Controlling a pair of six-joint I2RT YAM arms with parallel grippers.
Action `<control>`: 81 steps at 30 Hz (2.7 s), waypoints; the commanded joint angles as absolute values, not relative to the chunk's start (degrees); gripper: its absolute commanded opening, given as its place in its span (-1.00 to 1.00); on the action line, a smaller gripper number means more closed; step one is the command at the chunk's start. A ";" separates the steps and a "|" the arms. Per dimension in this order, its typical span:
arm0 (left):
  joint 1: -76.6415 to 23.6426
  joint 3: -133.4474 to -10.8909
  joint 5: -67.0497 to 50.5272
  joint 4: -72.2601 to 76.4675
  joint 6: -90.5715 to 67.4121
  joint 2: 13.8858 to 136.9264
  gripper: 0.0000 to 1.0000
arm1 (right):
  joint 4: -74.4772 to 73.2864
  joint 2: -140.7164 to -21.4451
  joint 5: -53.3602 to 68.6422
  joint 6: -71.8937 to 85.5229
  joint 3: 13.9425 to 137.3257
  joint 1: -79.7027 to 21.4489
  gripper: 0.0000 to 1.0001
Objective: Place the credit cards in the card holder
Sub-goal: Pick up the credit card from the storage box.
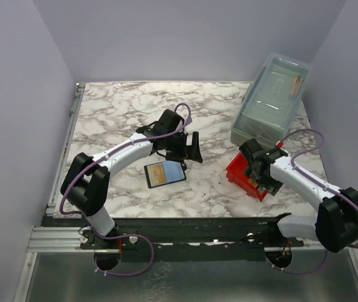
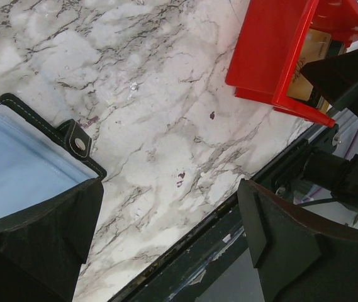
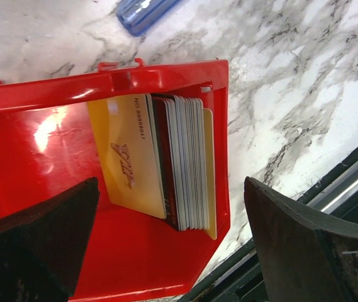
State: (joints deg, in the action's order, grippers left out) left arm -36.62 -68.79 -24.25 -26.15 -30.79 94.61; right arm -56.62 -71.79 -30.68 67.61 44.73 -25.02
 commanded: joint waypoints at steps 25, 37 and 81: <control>-38.02 -68.82 -27.25 -25.27 -29.44 94.54 0.92 | -48.73 -78.87 -32.88 67.16 42.77 -24.03 0.19; -38.05 -68.73 -27.23 -25.27 -29.36 94.85 0.92 | -46.64 -82.22 -32.14 63.28 46.73 -24.07 0.48; -38.04 -68.73 -28.04 -25.27 -28.92 95.54 0.92 | -57.90 -76.03 -29.03 61.36 49.44 -24.08 0.02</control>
